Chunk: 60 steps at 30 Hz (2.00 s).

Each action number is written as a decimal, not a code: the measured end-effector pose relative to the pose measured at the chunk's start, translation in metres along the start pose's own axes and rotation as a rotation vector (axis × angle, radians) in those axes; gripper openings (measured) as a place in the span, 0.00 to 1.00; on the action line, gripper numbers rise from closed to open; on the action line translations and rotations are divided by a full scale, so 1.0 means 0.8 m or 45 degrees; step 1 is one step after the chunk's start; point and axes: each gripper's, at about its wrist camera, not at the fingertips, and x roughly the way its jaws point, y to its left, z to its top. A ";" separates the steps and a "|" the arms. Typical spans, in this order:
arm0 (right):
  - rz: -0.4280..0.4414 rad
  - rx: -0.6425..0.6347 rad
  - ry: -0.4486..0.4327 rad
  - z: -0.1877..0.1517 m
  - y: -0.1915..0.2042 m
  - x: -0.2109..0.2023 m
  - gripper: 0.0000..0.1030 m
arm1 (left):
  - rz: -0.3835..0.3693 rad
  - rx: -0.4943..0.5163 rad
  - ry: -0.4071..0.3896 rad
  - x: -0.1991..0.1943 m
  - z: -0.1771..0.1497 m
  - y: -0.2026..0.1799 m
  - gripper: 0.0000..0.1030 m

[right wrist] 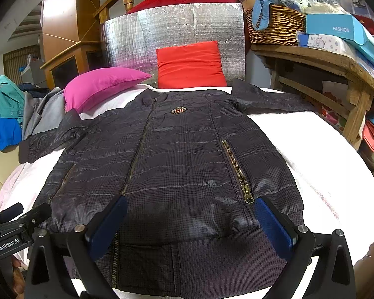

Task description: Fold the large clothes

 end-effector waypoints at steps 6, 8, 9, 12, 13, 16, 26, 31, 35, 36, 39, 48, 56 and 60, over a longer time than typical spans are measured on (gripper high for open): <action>0.000 0.000 0.001 0.000 0.000 0.000 1.00 | 0.000 0.001 -0.003 -0.001 0.000 0.000 1.00; 0.000 0.000 0.001 0.000 0.000 0.000 1.00 | 0.000 0.001 -0.003 -0.001 0.001 0.000 1.00; 0.001 0.001 0.000 0.000 0.000 0.000 1.00 | 0.000 0.002 -0.003 -0.001 0.000 0.000 1.00; 0.000 0.000 0.001 0.000 0.000 0.000 1.00 | 0.000 0.001 -0.003 -0.001 0.000 0.000 1.00; 0.000 0.000 0.000 0.000 0.000 0.000 1.00 | 0.000 0.001 -0.003 -0.001 0.000 0.000 1.00; 0.000 0.000 0.000 0.000 0.000 0.000 1.00 | 0.000 0.001 -0.003 -0.001 0.000 0.000 1.00; -0.001 -0.003 0.000 0.000 0.000 0.000 1.00 | 0.000 0.001 -0.003 -0.001 0.000 0.000 1.00; -0.002 -0.006 0.002 0.000 0.001 0.001 1.00 | -0.005 -0.004 -0.004 -0.002 0.000 0.000 1.00; -0.005 -0.011 0.000 -0.001 0.001 0.001 1.00 | -0.015 -0.010 -0.001 -0.001 0.001 0.000 1.00; -0.005 -0.010 0.001 -0.001 0.001 0.001 1.00 | -0.016 -0.010 0.001 -0.001 0.001 0.000 1.00; -0.005 -0.011 0.001 -0.001 0.001 0.001 1.00 | -0.015 -0.007 0.001 0.000 0.000 -0.001 1.00; 0.064 0.013 0.025 0.000 -0.003 0.001 1.00 | -0.020 0.000 0.007 0.002 0.000 -0.002 1.00; 0.369 0.121 0.029 0.064 -0.070 -0.007 1.00 | -0.050 -0.032 0.021 0.021 0.030 -0.006 1.00; 0.467 0.345 0.109 0.111 -0.152 0.035 1.00 | -0.138 -0.096 0.021 0.051 0.060 -0.025 1.00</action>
